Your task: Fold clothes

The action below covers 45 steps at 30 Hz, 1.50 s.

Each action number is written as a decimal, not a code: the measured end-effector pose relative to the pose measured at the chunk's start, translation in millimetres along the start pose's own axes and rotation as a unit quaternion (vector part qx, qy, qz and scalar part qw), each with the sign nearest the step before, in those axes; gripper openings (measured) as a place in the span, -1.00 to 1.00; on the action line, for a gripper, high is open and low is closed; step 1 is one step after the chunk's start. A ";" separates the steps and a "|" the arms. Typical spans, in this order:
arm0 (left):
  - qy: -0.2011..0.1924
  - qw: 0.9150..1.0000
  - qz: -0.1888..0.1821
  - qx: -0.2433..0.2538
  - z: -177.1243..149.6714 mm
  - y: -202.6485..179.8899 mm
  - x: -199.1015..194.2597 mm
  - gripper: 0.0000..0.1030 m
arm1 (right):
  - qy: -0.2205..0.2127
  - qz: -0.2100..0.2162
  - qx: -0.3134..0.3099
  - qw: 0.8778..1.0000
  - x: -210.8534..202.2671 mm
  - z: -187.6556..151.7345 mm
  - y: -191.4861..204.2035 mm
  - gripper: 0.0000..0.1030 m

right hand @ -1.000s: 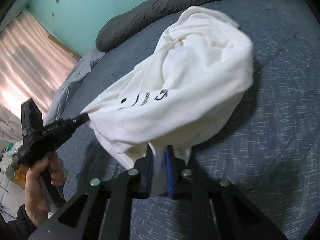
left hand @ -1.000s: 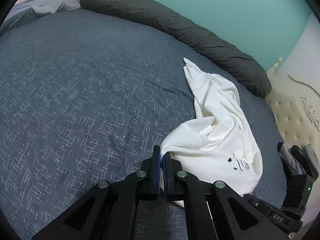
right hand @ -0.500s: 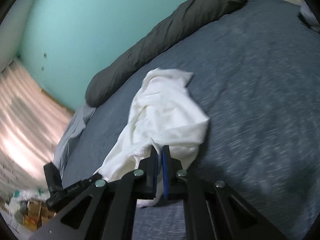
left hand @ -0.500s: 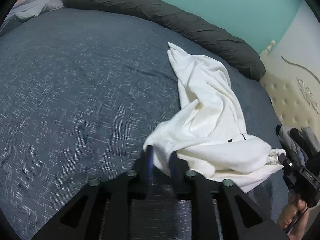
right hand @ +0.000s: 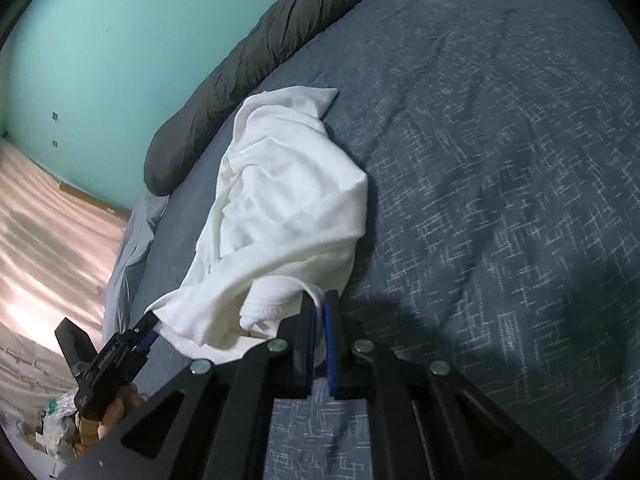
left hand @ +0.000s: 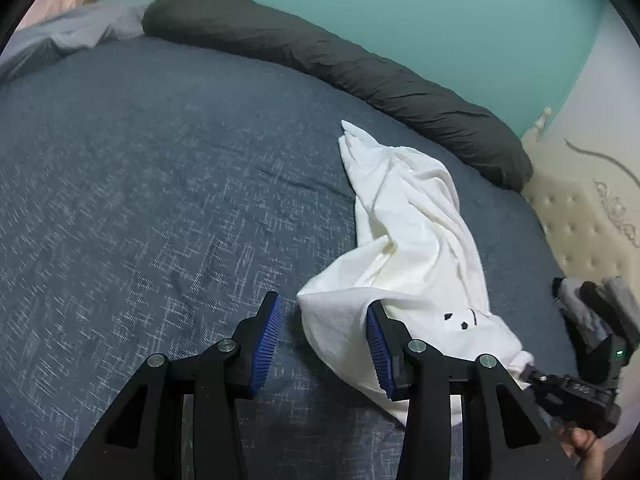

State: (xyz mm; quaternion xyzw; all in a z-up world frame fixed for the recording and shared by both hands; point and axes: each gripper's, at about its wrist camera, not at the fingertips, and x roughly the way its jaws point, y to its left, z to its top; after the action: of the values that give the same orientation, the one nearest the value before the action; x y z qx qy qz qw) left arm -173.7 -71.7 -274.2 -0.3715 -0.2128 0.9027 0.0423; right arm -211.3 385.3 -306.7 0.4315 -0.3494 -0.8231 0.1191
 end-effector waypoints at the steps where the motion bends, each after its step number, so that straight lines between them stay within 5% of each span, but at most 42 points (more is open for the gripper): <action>1: 0.000 1.000 -0.001 -0.003 -0.8 1.1 -0.4 -0.10 | 0.001 -0.003 0.006 1.000 0.2 0.0 -3.3 -0.90; 7: -0.010 1.000 -0.004 -0.006 -0.9 4.1 -10.2 0.00 | -0.011 -0.008 0.017 1.000 -2.8 -0.9 -6.6 -0.85; 10: -0.015 1.000 -0.015 -0.001 -2.4 0.7 -15.7 0.23 | -0.020 -0.008 0.000 1.000 -4.8 0.7 1.2 -0.85; 15: 0.017 1.000 -0.019 -0.004 -7.4 2.6 -4.7 0.23 | -0.011 -0.004 -0.014 1.000 -0.2 -1.0 7.7 -0.84; 23: 0.013 1.000 -0.002 -0.009 -9.2 12.2 -6.8 0.23 | -0.007 -0.009 -0.036 0.999 -3.9 -0.2 19.2 -0.79; 27: 0.024 1.000 -0.004 -0.008 -10.8 19.4 -5.8 0.26 | -0.017 -0.022 -0.054 0.998 -11.4 1.5 28.4 -0.44; 36: 0.049 0.999 -0.017 -0.011 -12.6 36.4 -5.0 0.27 | -0.028 -0.057 -0.105 0.992 -31.3 -4.8 56.4 -0.44; 45: 0.066 0.997 -0.036 -0.008 -16.0 44.0 -13.2 0.33 | 0.005 -0.039 -0.136 0.990 -14.0 -16.5 100.0 -0.28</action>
State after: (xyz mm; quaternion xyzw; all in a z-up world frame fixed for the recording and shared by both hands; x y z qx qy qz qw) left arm -149.6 -109.0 -294.0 -0.4222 -0.2303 0.8726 0.0858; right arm -200.4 311.7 -236.4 0.4287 -0.2166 -0.8648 0.1465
